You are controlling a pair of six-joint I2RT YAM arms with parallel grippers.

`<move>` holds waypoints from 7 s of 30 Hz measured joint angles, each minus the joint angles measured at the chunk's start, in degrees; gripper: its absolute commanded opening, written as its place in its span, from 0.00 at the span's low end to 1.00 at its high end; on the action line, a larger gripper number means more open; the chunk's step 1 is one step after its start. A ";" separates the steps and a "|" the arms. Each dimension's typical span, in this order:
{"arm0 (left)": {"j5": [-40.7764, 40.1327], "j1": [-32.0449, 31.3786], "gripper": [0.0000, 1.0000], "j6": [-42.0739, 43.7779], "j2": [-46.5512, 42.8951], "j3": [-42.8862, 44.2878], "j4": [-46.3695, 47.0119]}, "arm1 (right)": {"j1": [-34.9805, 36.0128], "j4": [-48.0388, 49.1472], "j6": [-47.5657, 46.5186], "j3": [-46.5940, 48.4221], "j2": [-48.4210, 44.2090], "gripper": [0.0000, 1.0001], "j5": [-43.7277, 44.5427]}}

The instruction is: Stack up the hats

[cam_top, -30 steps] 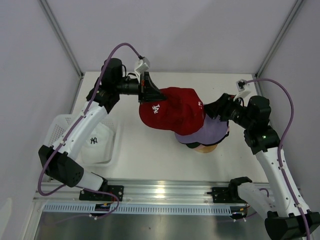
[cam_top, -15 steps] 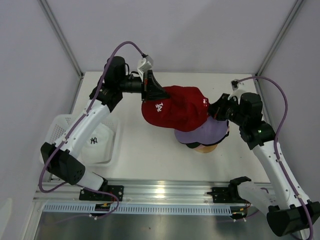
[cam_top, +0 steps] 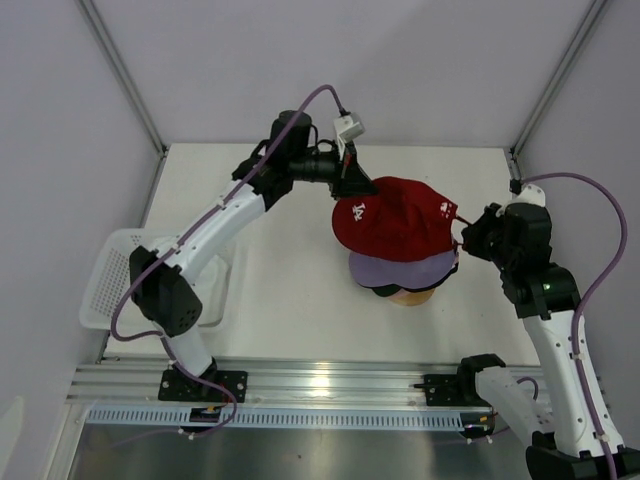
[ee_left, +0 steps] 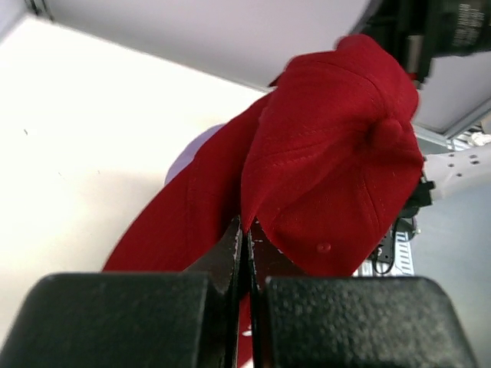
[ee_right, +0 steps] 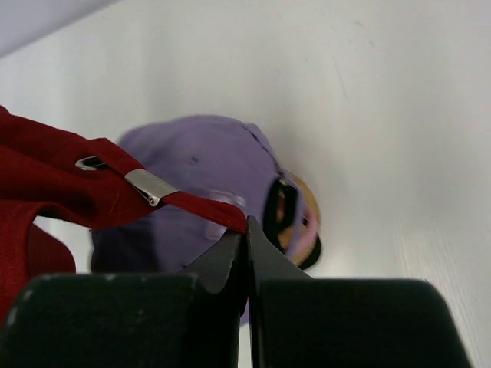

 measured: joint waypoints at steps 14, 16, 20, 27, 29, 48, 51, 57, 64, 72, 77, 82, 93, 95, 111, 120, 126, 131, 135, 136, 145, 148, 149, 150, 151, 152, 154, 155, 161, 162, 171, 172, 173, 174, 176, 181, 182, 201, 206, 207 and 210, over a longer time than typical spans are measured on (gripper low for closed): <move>-16.83 -4.79 0.77 -0.31 7.76 3.26 -6.82 | -5.09 -5.60 1.40 -8.83 -1.38 0.00 7.02; -20.65 -4.74 0.97 -0.85 5.31 0.00 -6.10 | -5.53 -5.42 1.20 -8.85 -0.90 0.00 6.71; -28.85 -4.76 0.99 -4.26 -3.23 -11.58 -3.06 | -6.10 -3.96 0.72 -8.83 1.79 0.06 5.55; -42.84 -4.61 1.00 -16.33 -17.68 -30.34 4.94 | -6.36 0.79 -0.42 -8.85 6.54 0.19 1.25; -44.28 -4.52 0.99 -20.98 -19.32 -35.60 9.81 | -6.38 1.95 -0.63 -8.85 7.34 0.19 0.20; -45.46 -4.85 0.86 -58.88 -11.54 -58.34 51.08 | -6.38 4.15 -2.08 -8.87 11.39 0.10 -0.90; -45.48 -5.53 0.86 -61.33 -10.38 -59.06 53.59 | -6.38 4.20 -2.05 -8.98 11.39 0.10 -0.90; -45.22 -6.69 0.74 -65.02 -8.11 -59.32 57.81 | -6.38 4.26 -2.03 -9.05 11.41 0.10 -1.18; -43.63 -6.99 0.25 -69.33 -3.61 -61.96 65.55 | -6.38 4.55 -2.03 -9.05 11.87 0.09 -1.46; -43.41 -7.93 0.62 -69.55 -3.37 -62.82 69.40 | -6.54 4.83 -2.03 -9.22 12.31 0.08 -1.57; -41.75 -9.07 0.70 -69.02 -2.99 -65.61 75.10 | -6.54 5.09 -2.03 -9.29 12.31 0.08 -1.60; -39.76 -9.09 0.45 -69.31 0.50 -68.89 82.51 | -6.54 5.38 -2.03 -9.68 12.31 0.08 -1.60; -40.02 -9.11 0.01 -68.74 -0.28 -69.79 86.84 | -6.86 5.62 -2.01 -9.92 12.20 0.06 -0.44; -40.94 -9.31 0.01 -68.35 -1.57 -69.83 84.13 | -6.86 5.66 -1.99 -10.05 12.20 0.06 -0.26; -48.87 -13.38 0.01 -66.77 -3.58 -70.53 73.05 | -6.86 9.55 -1.09 -12.92 12.96 0.05 1.81; -48.83 -13.44 0.01 -65.68 1.57 -67.82 72.74 | -6.93 11.69 0.66 -14.32 12.98 0.03 2.47; -49.75 -13.44 0.01 -63.17 1.38 -67.21 71.54 | -7.02 12.55 1.66 -15.69 12.83 0.09 2.78; -49.75 -13.44 0.01 -59.23 -0.22 -66.99 69.66 | -6.99 10.93 1.51 -15.28 12.39 0.34 3.04; -49.94 -13.42 0.10 -55.36 -2.34 -65.81 64.81 | -7.30 5.75 -0.33 -12.39 12.24 0.73 4.55; -49.94 -13.31 0.17 -54.25 -2.91 -65.57 63.19 | -7.39 4.17 -0.98 -11.21 12.24 0.76 5.14; -50.51 -13.53 0.75 -41.51 -11.56 -63.36 43.39 | -6.84 -3.32 -2.23 0.57 10.78 0.97 8.96; -52.00 -13.22 0.84 -37.33 -17.27 -60.43 37.20 | -6.75 -4.48 -2.25 1.07 9.03 0.98 10.60; -52.41 -13.00 0.89 -35.95 -19.32 -59.30 35.63 | -6.75 -4.87 -2.25 1.11 8.50 0.98 11.08; -52.83 -12.66 0.92 -34.58 -21.44 -58.14 34.14 | -6.75 -5.40 -2.23 1.29 8.09 0.98 11.52; -53.00 -12.13 0.94 -33.53 -23.15 -57.20 32.89 | -6.75 -6.01 -2.25 1.64 7.82 0.98 11.98; -53.24 -11.19 0.98 -32.11 -25.18 -56.04 31.23 | -6.75 -6.32 -2.25 2.01 7.65 0.98 12.22; -53.75 -7.72 0.99 -29.42 -28.92 -53.53 27.47 | -6.75 -6.49 -2.84 3.04 7.02 0.98 11.80; -54.47 -5.35 1.00 -28.39 -30.60 -52.15 24.94 | -6.75 -6.03 -3.34 3.39 6.43 0.98 10.60; -68.11 10.03 1.00 -30.03 -39.87 -48.85 11.82 | -4.55 4.07 -4.63 3.34 3.21 1.00 -6.16; -71.25 11.56 1.00 -31.47 -41.31 -48.85 8.79 | -3.02 5.70 -4.74 3.34 3.56 1.00 -7.61; -81.44 33.62 0.99 -40.85 -50.84 -50.38 -12.63 | 9.77 16.68 -6.88 -1.05 14.08 1.00 -9.31; -82.34 34.95 1.00 -41.38 -51.43 -51.17 -13.90 | 9.77 17.55 -6.95 -1.92 14.25 1.00 -9.46; -83.12 35.95 1.00 -41.57 -51.58 -52.11 -14.80 | 9.79 19.15 -7.10 -2.67 14.25 0.99 -9.75; -83.21 36.83 0.99 -41.79 -51.34 -53.02 -15.34 | 9.77 20.28 -7.10 -3.15 14.03 1.00 -10.01; -83.17 37.79 0.99 -41.81 -49.70 -54.51 -15.50 | 9.77 21.99 -7.15 -3.96 13.66 1.00 -10.38; -80.89 38.21 0.99 -42.82 -39.76 -55.63 -13.64 | 9.81 24.09 -7.17 -4.39 13.57 1.00 -10.82; -80.06 38.21 0.99 -42.97 -37.81 -56.28 -12.87 | 9.81 24.37 -7.17 -4.39 13.57 1.00 -10.91; -78.03 37.68 0.67 -45.27 -30.58 -61.55 -13.75 | 8.59 25.33 -7.08 -4.39 13.57 0.99 -11.50; -76.96 37.68 0.18 -45.77 -30.47 -61.48 -13.44 | 8.15 25.40 -7.08 -4.44 13.35 0.99 -11.50; -76.67 37.68 0.10 -45.90 -30.49 -61.51 -13.35 | 8.04 25.38 -7.08 -4.46 13.20 0.99 -11.50; -76.59 37.59 0.01 -45.79 -31.58 -61.53 -14.21 | 7.85 25.53 -7.06 -4.63 12.61 1.00 -11.50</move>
